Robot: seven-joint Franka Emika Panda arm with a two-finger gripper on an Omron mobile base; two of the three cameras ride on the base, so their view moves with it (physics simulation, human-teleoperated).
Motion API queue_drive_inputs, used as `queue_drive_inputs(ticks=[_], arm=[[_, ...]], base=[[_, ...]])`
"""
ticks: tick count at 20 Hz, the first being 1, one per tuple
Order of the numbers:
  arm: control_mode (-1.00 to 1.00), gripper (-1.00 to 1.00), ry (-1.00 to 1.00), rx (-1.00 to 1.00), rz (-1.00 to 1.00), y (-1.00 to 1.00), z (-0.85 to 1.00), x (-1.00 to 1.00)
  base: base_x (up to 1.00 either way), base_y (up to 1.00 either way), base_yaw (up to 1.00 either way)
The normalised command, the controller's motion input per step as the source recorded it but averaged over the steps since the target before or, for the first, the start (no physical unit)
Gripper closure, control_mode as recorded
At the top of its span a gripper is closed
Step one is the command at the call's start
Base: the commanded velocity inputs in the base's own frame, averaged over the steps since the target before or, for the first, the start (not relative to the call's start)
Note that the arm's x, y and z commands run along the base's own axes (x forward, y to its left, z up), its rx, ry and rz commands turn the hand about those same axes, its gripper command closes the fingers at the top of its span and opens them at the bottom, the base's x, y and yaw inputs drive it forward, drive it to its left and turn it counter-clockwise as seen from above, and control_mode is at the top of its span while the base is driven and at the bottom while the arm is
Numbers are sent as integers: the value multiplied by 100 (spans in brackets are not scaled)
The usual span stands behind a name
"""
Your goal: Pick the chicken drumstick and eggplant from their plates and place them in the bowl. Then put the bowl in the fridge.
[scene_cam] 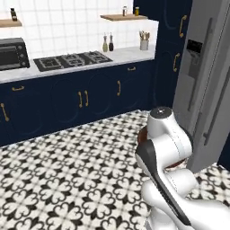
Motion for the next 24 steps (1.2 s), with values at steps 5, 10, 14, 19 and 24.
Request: queue_drive_inputs(ticks=[5, 10, 14, 19, 24], arm=[[100, 100, 0, 0, 0, 0, 0, 0], [100, 100, 0, 0, 0, 0, 0, 0], [100, 100, 0, 0, 0, 0, 0, 0], [100, 100, 0, 0, 0, 0, 0, 0], [100, 100, 0, 0, 0, 0, 0, 0]], base=[[100, 0, -4], [100, 0, -28], [100, 2, -57], [99, 10, -64], [100, 20, -61]])
